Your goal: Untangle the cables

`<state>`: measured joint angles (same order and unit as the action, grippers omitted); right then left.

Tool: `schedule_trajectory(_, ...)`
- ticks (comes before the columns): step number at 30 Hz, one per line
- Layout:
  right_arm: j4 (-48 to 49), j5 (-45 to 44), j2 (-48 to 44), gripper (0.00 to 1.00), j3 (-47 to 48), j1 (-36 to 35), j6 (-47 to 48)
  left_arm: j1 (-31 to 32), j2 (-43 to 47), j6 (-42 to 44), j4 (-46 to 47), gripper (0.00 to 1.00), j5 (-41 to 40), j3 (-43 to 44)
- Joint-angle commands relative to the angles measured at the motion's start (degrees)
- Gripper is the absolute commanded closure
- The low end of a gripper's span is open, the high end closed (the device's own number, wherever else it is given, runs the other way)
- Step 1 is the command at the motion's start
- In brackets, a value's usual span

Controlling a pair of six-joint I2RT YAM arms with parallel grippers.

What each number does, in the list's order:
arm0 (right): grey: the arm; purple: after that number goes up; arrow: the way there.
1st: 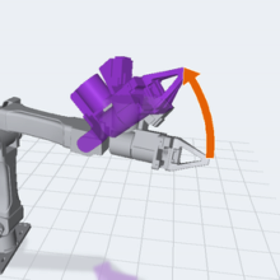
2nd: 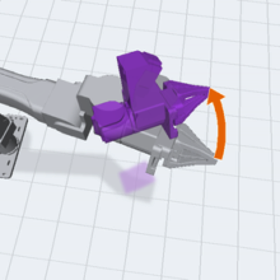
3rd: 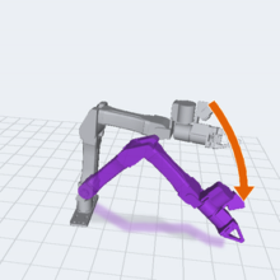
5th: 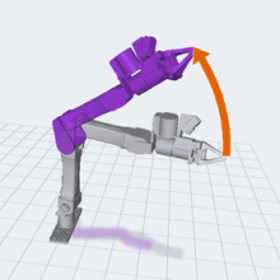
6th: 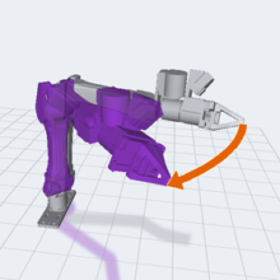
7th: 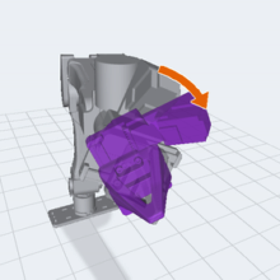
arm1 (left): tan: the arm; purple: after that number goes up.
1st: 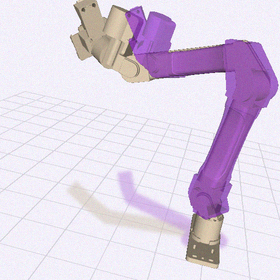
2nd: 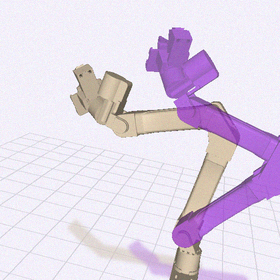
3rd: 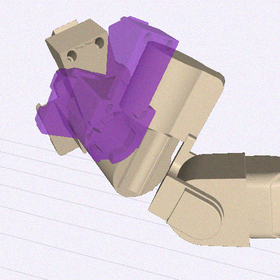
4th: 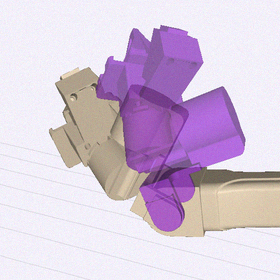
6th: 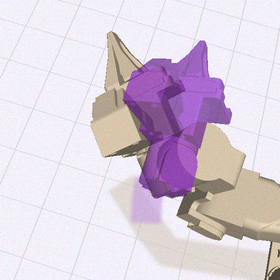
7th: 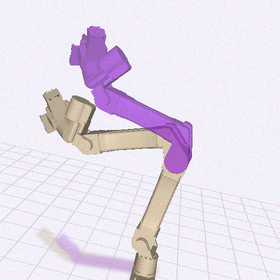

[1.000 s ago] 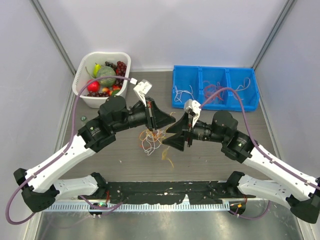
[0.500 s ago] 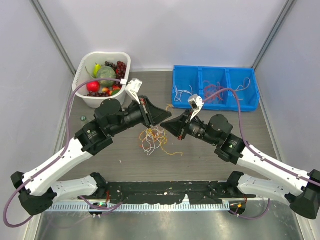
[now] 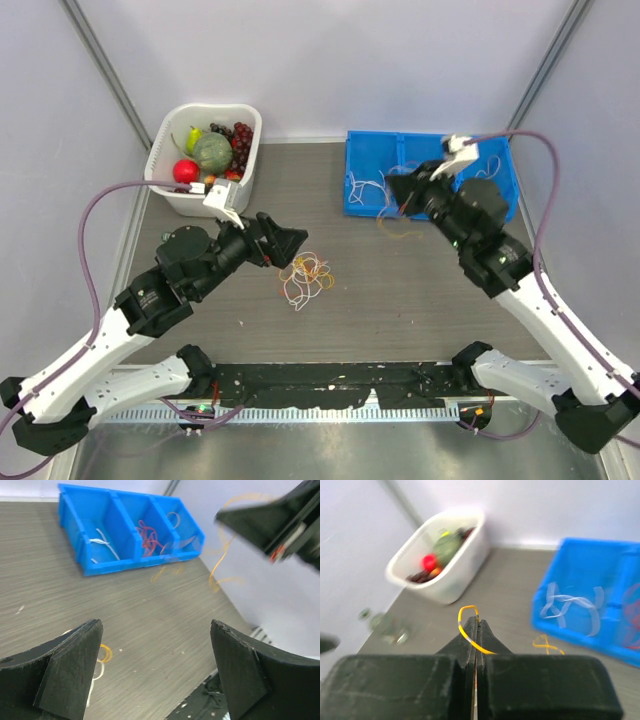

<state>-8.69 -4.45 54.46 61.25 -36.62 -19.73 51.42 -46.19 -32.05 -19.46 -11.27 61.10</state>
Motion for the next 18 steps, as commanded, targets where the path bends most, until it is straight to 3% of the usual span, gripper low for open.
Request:
schedule_trajectory(1,-5.9,0.3,5.1,0.99,6.9,13.1,0.0,0.1,0.9,3.9,-2.2,0.07,-4.4,-3.0)
schedule_trajectory(10,-4.5,-2.8,20.8,0.99,22.5,31.4,0.7,0.1,2.2,3.1,-3.8,0.06,1.9,-7.6)
schedule_trajectory(18,-2.0,-12.1,30.4,0.99,29.3,37.0,6.6,0.1,5.8,3.0,-5.3,0.04,0.7,-12.5)
